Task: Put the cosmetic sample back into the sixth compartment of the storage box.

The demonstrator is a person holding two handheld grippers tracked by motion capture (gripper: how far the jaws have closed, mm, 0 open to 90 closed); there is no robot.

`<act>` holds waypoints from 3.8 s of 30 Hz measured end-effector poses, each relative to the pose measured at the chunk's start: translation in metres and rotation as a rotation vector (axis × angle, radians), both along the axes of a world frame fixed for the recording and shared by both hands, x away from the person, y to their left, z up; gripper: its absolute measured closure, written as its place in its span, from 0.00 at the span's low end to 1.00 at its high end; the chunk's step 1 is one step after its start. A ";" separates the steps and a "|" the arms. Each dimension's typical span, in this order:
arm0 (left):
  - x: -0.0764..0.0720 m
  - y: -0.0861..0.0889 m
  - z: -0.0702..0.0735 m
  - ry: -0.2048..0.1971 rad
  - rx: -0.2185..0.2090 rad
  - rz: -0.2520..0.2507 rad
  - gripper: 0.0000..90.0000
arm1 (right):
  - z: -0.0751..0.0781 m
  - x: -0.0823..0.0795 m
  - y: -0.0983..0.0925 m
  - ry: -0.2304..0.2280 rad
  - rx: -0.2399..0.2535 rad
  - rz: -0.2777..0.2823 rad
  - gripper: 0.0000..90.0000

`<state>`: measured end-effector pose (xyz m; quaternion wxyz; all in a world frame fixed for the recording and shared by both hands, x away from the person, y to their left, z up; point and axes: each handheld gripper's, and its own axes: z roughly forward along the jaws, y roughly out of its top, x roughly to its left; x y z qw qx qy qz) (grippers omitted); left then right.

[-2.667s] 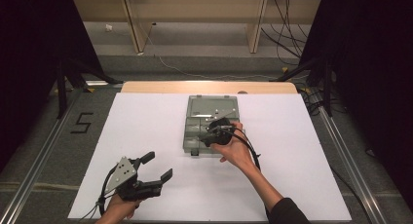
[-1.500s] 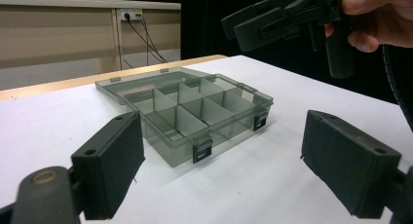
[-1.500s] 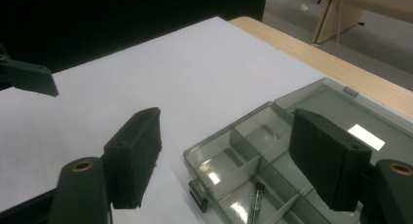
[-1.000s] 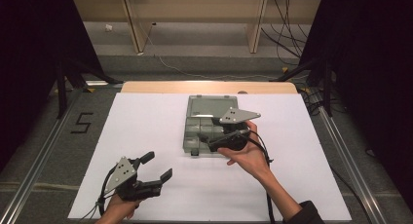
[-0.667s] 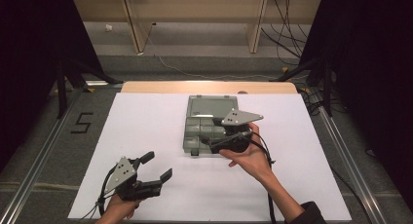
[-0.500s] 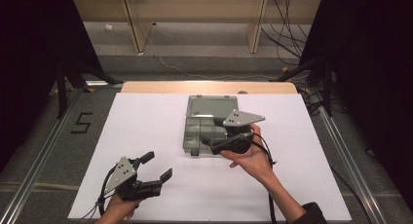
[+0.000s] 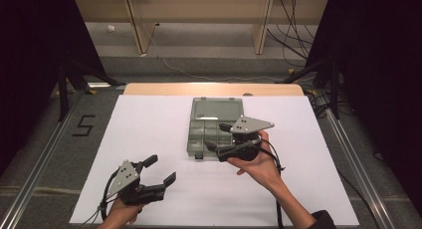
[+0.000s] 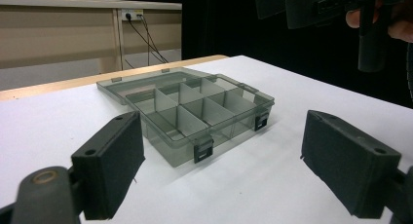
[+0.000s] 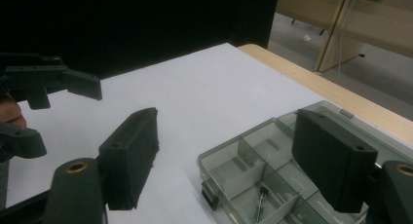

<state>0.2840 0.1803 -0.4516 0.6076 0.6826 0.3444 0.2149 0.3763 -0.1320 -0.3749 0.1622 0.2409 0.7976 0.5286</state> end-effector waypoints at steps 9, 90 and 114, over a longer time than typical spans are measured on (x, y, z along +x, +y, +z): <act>0.000 0.000 0.000 0.000 -0.002 0.000 0.17 | -0.002 -0.008 -0.001 0.002 0.019 0.013 0.27; 0.000 0.000 0.000 0.001 -0.001 0.002 0.17 | -0.054 -0.066 -0.083 -0.013 0.108 -0.082 0.18; 0.000 0.000 0.000 0.002 -0.001 0.002 0.17 | -0.059 -0.077 -0.094 0.022 0.109 -0.113 0.18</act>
